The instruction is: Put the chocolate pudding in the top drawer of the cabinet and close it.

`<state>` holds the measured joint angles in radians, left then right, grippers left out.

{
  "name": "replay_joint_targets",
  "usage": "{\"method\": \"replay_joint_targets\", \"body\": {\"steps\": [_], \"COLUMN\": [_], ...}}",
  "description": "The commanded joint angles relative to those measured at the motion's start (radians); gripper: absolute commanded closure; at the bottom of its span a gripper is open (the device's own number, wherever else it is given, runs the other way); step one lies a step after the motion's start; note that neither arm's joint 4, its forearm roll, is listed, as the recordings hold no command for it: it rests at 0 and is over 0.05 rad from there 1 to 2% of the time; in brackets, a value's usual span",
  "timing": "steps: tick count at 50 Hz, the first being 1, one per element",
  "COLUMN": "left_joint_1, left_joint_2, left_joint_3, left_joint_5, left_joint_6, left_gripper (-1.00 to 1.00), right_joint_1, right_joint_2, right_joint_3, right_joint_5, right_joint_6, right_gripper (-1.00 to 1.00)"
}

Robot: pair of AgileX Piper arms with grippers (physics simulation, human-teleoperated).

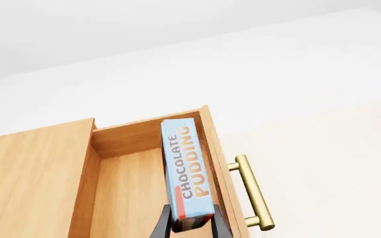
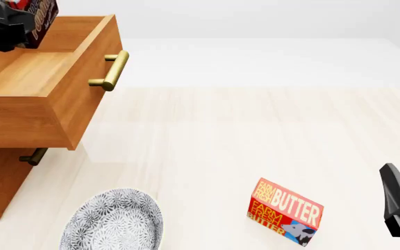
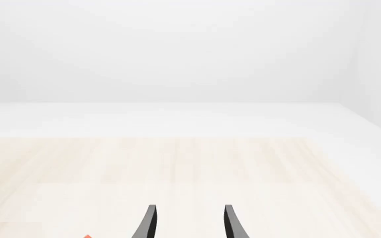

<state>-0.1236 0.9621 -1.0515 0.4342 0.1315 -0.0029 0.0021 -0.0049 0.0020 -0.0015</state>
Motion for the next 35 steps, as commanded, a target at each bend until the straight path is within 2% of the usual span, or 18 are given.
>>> {"method": "replay_joint_targets", "body": {"steps": [1,7,13,21,35], "left_joint_1": [0.055,0.061,0.073,0.088,0.112], "left_joint_2": [0.009,0.031,0.050,0.067,0.083], "left_joint_3": [-0.010,0.004,-0.028,-0.004,-0.035], "left_joint_5": [0.019,0.004,0.027,0.013,0.032], "left_joint_6": [0.014,-0.008,-0.009,-0.025,-0.046], "left_gripper": [1.00,1.00,1.00,1.00,1.00], "right_joint_1": [0.000,0.000,0.000,0.000,0.000], "right_joint_2": [0.000,0.000,0.000,0.000,0.000], "right_joint_3": [0.000,0.000,0.000,0.000,0.000], "right_joint_5": [0.000,0.000,0.000,0.000,0.000], "right_joint_6": [0.000,0.000,0.000,0.000,0.000], "right_gripper": [-1.00,-1.00,-1.00,-1.00,-1.00]}}
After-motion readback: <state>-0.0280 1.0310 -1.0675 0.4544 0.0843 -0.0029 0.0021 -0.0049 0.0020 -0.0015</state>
